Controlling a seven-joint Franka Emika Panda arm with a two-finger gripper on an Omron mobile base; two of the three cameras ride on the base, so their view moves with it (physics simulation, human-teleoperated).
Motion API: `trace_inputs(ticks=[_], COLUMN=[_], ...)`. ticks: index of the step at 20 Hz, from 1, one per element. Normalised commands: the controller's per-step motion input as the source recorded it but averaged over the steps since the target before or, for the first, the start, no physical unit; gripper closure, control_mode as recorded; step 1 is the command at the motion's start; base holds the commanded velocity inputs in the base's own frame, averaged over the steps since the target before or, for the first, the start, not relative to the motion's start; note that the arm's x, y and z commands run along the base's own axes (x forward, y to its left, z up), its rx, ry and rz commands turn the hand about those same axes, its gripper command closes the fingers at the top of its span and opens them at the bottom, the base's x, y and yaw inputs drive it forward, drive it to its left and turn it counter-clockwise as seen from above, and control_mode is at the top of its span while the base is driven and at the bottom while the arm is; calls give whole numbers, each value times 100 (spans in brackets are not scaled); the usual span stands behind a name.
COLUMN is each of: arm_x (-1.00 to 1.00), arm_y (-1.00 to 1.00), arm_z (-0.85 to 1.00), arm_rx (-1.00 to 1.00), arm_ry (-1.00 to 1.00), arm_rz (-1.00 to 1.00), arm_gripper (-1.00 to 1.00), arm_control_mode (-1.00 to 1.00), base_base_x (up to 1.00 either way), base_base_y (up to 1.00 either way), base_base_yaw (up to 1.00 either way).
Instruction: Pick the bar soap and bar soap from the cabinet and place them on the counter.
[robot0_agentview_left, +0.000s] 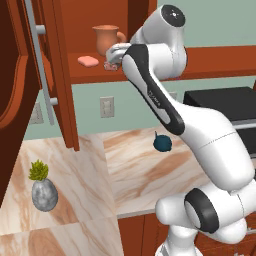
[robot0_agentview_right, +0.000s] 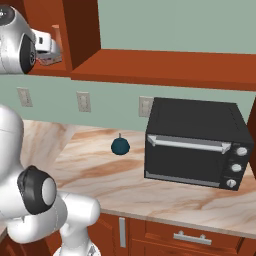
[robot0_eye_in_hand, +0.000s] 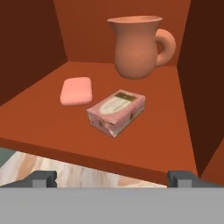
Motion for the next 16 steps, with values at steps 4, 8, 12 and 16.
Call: trace_inputs(ticks=[4,8,12,16], arm_x=[27,28,27,30], arm_y=[5,6,11,21], arm_z=[-1,-5,-8,-9], arm_rx=[0,0,0,-1], arm_ry=[5,7,7,6], arm_rz=[-3,-2,-2,-2], arm_gripper=[-100,-100,-100,-100], arm_control_mode=[-100,-100,-100,-100], base_base_x=[0,0,0,0], base_base_y=[0,0,0,0], base_base_yaw=[0,0,0,0])
